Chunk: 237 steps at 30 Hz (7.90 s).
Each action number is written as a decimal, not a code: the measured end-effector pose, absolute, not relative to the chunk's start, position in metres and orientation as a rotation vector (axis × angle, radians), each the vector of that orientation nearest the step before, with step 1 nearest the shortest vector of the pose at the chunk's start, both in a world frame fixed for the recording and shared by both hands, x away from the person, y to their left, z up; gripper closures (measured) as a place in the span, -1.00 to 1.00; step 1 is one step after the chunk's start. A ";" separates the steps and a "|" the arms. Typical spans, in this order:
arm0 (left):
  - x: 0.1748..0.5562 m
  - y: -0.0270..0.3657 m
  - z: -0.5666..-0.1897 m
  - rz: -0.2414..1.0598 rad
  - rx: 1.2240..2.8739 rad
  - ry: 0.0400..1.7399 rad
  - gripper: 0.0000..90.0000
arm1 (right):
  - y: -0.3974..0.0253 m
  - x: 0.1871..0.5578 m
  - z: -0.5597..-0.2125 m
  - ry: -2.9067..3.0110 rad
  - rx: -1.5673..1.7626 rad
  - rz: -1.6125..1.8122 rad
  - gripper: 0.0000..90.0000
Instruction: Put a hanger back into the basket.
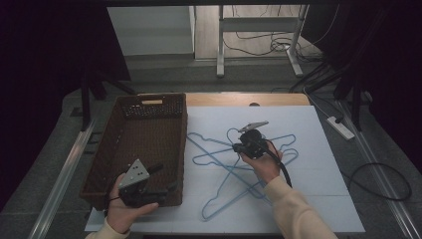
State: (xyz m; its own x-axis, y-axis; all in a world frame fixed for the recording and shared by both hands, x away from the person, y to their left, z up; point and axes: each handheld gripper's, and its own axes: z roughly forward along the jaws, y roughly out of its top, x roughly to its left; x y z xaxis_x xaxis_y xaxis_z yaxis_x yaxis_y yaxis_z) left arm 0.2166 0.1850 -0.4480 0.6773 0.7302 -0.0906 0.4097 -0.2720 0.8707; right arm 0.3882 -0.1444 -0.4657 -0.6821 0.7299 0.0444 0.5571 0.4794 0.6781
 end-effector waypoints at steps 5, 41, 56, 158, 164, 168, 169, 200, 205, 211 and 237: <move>0.221 0.176 -0.443 0.391 1.906 0.891 -0.50 | -0.157 0.375 -0.457 2.429 1.081 1.109 0.92; 0.253 0.126 -0.425 0.272 1.977 0.849 -0.51 | -0.181 0.340 -0.419 2.309 0.916 1.363 0.93; 0.277 0.077 -0.430 0.100 2.063 0.823 -0.41 | -0.166 0.324 -0.401 2.263 0.908 1.405 0.93; 0.286 0.319 -0.419 0.416 1.768 1.145 0.93 | -0.295 0.324 -0.470 2.174 1.130 1.274 -0.34; 0.289 0.319 -0.427 0.396 1.812 1.165 0.93 | -0.296 0.324 -0.470 2.168 1.138 1.274 -0.34; 0.293 0.314 -0.432 0.407 1.862 1.206 0.93 | -0.295 0.324 -0.470 2.172 1.137 1.268 -0.34; 0.294 0.313 -0.434 0.410 1.877 1.216 0.93 | -0.295 0.324 -0.470 2.174 1.137 1.265 -0.34; 0.325 0.302 -0.464 0.447 2.163 1.617 0.84 | -0.293 0.323 -0.471 2.179 1.114 1.257 -0.34; 0.325 0.301 -0.464 0.487 2.150 1.624 0.55 | -0.293 0.323 -0.472 2.183 1.110 1.252 -0.34; 0.316 0.301 -0.449 0.564 2.051 1.540 -0.02 | -0.293 0.323 -0.471 2.182 1.110 1.251 -0.34; 0.256 0.224 -0.417 0.435 1.844 1.015 -0.34 | -0.293 0.323 -0.475 2.216 1.154 1.200 -0.44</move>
